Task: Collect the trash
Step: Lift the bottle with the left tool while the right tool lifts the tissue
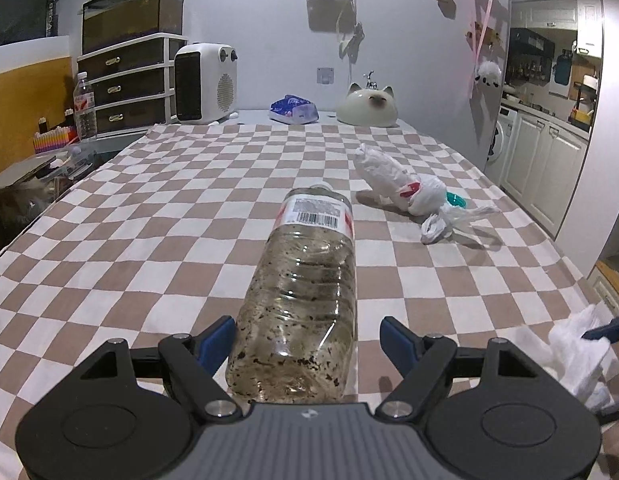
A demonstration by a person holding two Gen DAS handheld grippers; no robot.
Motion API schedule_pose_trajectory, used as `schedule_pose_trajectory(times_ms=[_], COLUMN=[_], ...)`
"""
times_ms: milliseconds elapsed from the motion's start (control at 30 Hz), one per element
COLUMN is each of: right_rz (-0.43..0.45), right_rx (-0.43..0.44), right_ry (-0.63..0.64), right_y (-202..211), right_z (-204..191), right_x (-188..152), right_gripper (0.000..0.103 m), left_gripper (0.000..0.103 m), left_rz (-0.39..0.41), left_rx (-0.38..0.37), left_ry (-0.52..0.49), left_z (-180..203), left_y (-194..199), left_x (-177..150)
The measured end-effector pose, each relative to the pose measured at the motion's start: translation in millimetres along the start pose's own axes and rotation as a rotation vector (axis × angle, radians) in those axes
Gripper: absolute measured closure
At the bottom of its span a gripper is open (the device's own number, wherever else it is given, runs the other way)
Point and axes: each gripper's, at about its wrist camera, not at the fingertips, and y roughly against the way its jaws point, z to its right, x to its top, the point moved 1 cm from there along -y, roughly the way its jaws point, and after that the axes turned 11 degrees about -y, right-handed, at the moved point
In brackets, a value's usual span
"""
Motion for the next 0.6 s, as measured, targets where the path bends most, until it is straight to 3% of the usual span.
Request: schedule_pose_trajectory(times_ms=[100, 267, 367, 467, 600], right_rz=[-0.003, -0.039, -0.041, -0.042, -0.028], right_rx=[-0.018, -0.123, -0.122, -0.097, -0.076], right_ry=[0.105, 0.201, 0.185, 0.15, 0.072], right_y=[0.5, -19.6, -24.7, -26.7, -28.1], right_z=[-13.0, -10.5, -2.3, 5.2, 15.3], right_x=[-3.1, -1.5, 0.2, 2.4, 3.8], right_gripper=[0.032, 0.029, 0.028, 0.034, 0.052], left_gripper=[0.024, 0.024, 0.024, 0.026, 0.028], left_rz=[-0.017, -0.06, -0.095, -0.155, -0.241], left_rx=[0.013, 0.033, 0.036, 0.035, 0.046], left_ry=[-0.008, -0.049, -0.081, -0.132, -0.186], left_z=[1.4, 7.6, 9.8, 12.1, 11.0], left_y=[-2.2, -12.8, -20.9, -31.4, -47.9], left_x=[1.5, 9.9, 16.0, 23.4, 35.2])
